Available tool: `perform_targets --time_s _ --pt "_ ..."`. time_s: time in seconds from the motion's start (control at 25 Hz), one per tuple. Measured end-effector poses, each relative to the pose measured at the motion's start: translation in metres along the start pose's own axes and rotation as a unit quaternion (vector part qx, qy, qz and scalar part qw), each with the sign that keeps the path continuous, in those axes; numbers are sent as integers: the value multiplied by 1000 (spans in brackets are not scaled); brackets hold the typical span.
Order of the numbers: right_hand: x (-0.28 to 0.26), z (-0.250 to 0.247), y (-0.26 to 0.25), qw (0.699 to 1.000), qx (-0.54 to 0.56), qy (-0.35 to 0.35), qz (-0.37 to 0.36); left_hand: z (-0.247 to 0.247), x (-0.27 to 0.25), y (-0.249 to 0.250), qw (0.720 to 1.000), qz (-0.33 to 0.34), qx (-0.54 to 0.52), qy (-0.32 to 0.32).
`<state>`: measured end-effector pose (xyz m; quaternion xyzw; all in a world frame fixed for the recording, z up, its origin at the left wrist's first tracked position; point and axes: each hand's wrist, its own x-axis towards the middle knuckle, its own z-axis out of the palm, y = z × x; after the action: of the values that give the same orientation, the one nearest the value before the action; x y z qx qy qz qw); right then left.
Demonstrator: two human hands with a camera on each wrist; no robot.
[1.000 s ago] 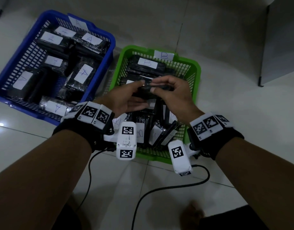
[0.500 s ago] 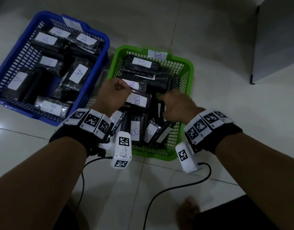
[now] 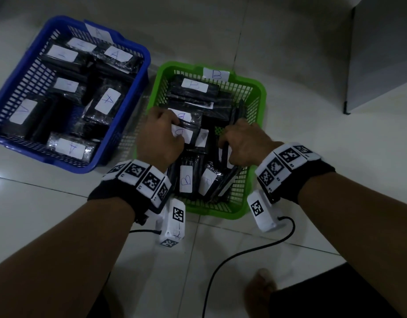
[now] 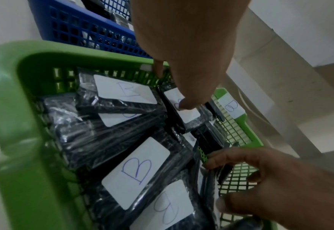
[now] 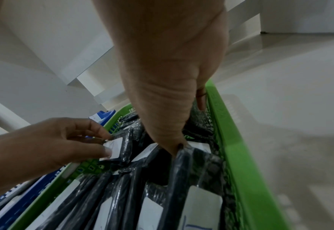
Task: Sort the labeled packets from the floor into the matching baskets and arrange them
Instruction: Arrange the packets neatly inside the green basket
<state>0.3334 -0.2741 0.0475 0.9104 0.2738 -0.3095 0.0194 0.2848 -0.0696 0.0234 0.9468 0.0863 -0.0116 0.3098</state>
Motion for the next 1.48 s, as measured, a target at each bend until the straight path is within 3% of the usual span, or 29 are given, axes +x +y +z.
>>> perform_targets --time_s 0.2,0.24,0.36,0.52,0.64,0.72,0.8,0.92,1.0,1.04,1.12,1.2,1.24,1.32,1.48 --pt "-6 6 2 994 89 62 -6 5 4 11 991 118 61 32" --pt "-10 5 2 993 105 56 3 6 5 13 989 137 54 27" --pt "-17 2 5 991 124 -45 -4 12 4 21 985 172 -9 -32" --pt "-17 0 6 990 100 -97 -33 19 0 23 981 138 -54 -125" --pt "-19 4 10 985 157 -57 -41 22 -5 23 978 47 -104 -173" --pt "-22 3 12 956 290 36 -20 18 -8 27 953 -79 -217 -196" --pt "-22 -1 15 892 428 143 30 13 -8 34 915 -164 -301 -212" --pt "-14 -5 15 806 547 211 78 9 -4 40 921 -144 -301 -200" --pt "-9 -4 10 778 568 249 101 7 1 42 926 -132 -327 -135" --pt "-8 -3 7 787 546 264 113 6 4 42 929 -128 -334 -91" --pt "-8 4 7 859 439 243 106 3 9 35 951 -109 -288 -7" --pt "-9 14 8 948 286 128 50 1 8 26 969 -88 -220 62" --pt "-10 18 6 978 198 63 17 1 7 22 973 -83 -197 89" --pt "-11 22 4 998 49 2 -35 4 5 15 978 -75 -155 113" --pt "-12 24 4 997 -39 1 -66 11 5 1 992 -21 -53 113"
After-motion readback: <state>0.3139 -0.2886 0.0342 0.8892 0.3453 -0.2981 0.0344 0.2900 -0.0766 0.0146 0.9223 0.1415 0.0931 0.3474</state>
